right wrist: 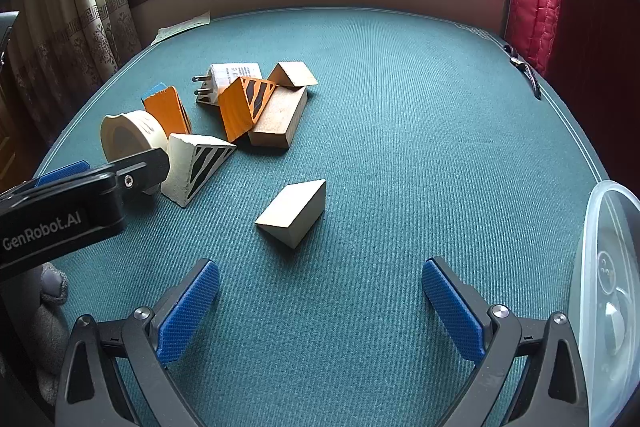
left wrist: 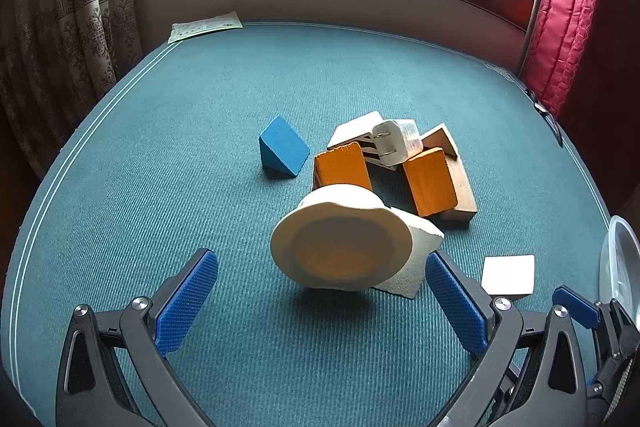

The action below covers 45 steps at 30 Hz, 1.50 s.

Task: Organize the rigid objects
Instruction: 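Grasp the white tape roll with the left tool, then grasp the pale wooden wedge with the right tool while the left tool holds the tape roll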

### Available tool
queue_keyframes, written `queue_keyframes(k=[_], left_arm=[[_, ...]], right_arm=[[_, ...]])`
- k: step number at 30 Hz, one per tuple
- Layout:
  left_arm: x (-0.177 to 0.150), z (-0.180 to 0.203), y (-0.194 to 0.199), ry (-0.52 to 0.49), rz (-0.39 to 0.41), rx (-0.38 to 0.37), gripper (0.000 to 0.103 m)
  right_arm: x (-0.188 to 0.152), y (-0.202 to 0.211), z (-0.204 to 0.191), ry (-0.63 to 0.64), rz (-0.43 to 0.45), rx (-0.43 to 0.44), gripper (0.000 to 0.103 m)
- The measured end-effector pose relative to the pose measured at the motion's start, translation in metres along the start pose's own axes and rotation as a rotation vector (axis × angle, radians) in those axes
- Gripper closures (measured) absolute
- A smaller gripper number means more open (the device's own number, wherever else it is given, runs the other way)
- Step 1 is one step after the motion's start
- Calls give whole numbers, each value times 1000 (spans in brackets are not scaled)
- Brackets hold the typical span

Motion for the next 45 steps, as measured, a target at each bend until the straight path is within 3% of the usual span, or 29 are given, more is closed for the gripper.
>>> queue_keyframes(k=[2,4,9,18,28,36,45], left_arm=[[0,-2,-2,-3,5,-4,2],[-1,-5,-5,-1,-7,-35,16],[-3,-11,-7,33,-24,-122,36],[-5,-14,5,19,51,-74,36],[-11,-26,7,25,43,-43,37],[-13,-27,5,28,27,-34,37],[-14,-28,1,38,11,-32,36]], right_arm=[[0,0,0,1,0,-2,0],[0,0,-1,3,-1,-4,0],[0,-1,-1,3,-1,-5,0],[0,2,8,-36,20,51,0],[9,0,12,-61,17,115,1],[20,-6,6,-39,24,124,25],[26,-11,-6,24,40,178,44]])
Point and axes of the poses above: each gripper's, at about its wrist camera, not at the fingertips, and y roughly against the way its jaws point, z to its right, x to its top, the point moved 2 cm from there along -y, roughly the way its jaws point, and after that the axes turned 2 degrees about y, right-handed, at the moved point
